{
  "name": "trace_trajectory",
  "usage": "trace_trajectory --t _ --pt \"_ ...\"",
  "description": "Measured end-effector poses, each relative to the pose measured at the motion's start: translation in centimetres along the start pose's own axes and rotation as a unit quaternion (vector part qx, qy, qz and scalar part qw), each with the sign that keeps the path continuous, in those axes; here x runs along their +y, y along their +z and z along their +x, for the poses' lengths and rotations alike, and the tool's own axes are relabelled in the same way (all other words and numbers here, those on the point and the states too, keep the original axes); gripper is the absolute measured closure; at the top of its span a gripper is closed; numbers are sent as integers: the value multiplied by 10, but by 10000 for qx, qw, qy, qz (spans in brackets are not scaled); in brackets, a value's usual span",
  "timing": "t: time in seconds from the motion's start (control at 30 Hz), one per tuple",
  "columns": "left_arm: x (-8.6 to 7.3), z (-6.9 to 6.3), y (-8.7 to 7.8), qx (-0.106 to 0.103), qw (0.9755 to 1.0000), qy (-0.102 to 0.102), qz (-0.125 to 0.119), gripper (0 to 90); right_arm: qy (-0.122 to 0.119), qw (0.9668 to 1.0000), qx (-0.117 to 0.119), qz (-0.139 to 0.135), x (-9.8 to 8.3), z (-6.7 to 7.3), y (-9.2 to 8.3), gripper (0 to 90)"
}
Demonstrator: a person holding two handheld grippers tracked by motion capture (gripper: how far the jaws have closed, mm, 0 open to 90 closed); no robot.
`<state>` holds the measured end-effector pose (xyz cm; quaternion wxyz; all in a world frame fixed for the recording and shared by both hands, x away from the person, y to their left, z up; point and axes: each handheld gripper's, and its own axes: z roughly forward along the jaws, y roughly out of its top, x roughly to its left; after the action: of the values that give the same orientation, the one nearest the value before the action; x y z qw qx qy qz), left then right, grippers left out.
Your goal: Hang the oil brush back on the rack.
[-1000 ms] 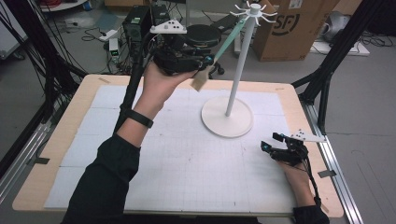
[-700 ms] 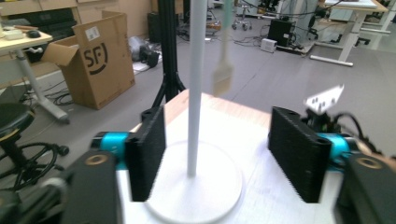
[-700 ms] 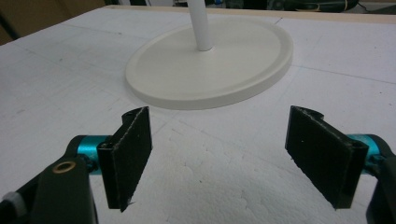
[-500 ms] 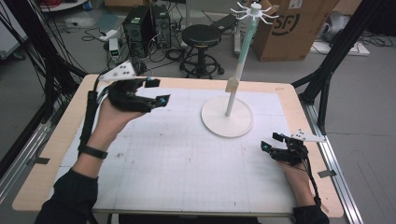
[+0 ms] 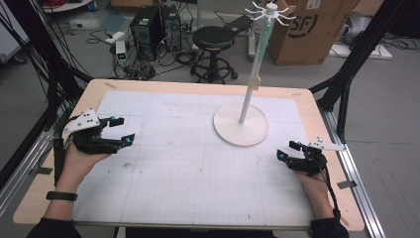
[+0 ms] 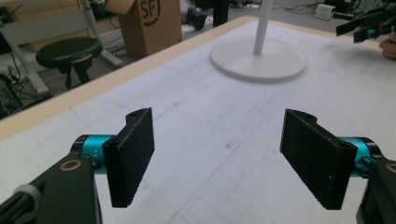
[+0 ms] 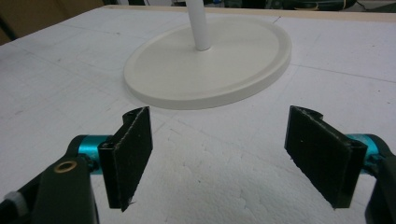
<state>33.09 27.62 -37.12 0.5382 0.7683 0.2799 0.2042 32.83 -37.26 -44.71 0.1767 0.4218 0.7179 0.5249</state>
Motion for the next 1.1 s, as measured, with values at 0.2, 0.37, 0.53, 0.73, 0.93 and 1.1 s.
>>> trace_trajectory --t 0.2,0.37,0.53,0.73,0.93,1.1 --pt "-25 1 4 77 9997 -219 -72 268 19 10000 0 0 0 0 0 227" --pt "-27 -3 13 20 9996 -267 -51 261 1 10000 3 0 0 0 0 227" --pt "-31 -6 23 -13 9990 -392 -193 256 -14 10000 -13 0 0 0 0 227" --pt "-52 -7 32 74 9978 -587 -302 262 4 10000 -5 -16 0 0 0 226" --pt "-57 -9 34 47 9977 -617 -269 260 -3 10000 -7 -3 0 0 0 227" --pt "-63 -10 39 30 9978 -647 -164 260 11 10000 -4 1 0 0 0 227"
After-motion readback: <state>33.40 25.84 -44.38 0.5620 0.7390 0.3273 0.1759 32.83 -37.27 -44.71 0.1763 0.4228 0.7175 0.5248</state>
